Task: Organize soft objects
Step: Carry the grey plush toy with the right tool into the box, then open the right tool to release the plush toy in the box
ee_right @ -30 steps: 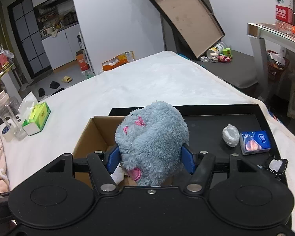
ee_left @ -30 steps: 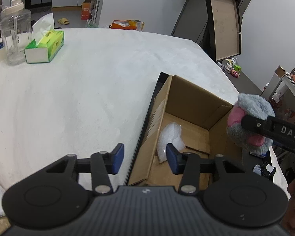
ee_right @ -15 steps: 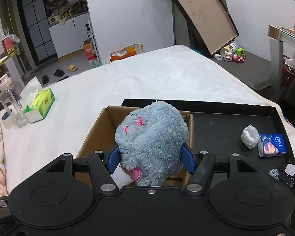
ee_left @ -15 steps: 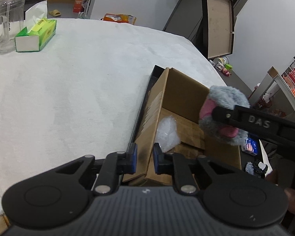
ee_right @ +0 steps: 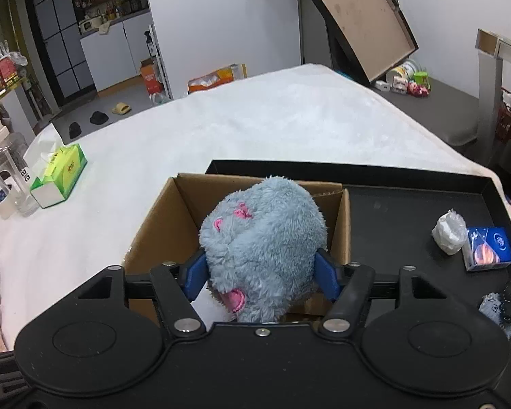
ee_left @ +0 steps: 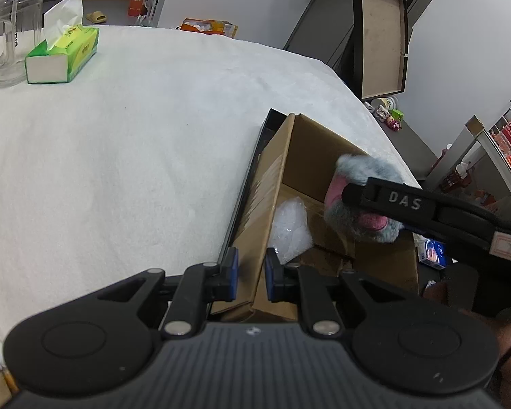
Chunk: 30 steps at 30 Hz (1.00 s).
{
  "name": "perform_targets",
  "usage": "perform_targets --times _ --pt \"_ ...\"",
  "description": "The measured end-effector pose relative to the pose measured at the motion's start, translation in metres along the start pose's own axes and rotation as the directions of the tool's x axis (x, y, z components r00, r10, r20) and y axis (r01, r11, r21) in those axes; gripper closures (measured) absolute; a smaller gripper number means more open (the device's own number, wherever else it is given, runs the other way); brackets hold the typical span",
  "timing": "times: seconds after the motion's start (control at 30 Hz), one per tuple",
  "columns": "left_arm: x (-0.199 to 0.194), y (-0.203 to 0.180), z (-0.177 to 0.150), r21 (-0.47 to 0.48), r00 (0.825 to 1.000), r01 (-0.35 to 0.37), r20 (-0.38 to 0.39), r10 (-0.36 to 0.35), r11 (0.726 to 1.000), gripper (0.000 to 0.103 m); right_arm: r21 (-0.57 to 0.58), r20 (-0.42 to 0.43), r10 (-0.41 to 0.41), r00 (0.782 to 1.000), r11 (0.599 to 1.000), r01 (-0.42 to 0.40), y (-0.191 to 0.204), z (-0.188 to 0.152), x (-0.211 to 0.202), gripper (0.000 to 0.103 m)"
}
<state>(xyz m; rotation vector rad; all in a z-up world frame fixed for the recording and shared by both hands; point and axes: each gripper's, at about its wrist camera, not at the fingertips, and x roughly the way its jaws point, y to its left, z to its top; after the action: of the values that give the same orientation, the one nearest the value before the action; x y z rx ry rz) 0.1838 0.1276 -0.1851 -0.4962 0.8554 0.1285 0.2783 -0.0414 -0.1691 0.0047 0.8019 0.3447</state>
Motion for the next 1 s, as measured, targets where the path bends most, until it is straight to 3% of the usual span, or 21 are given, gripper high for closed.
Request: perform_targets --times 0.4,0.63,0.83,1.0 --pt "-0.003 -0.005 0.002 -0.002 1.000 -0.024 -0.013 0.024 1.000 0.088 0.002 0.001 0.016 1.000 1.000 -0.016 -0.004 -0.001 -0.010 0.039" --pt "-0.017 -0.018 0.006 0.031 0.998 -0.055 0.017 0.054 0.998 0.083 0.018 0.024 0.021 0.999 1.000 -0.021 -0.013 0.001 -0.031 0.040" --pt "-0.026 -0.027 0.007 0.053 0.998 -0.060 0.025 0.059 0.997 0.069 0.017 0.041 0.017 0.999 1.000 -0.018 -0.022 -0.001 -0.051 0.040" --pt "-0.030 -0.039 0.007 0.076 0.998 -0.068 0.025 0.066 0.995 0.049 0.029 0.047 0.005 0.999 1.000 -0.006 -0.033 -0.005 -0.062 0.039"
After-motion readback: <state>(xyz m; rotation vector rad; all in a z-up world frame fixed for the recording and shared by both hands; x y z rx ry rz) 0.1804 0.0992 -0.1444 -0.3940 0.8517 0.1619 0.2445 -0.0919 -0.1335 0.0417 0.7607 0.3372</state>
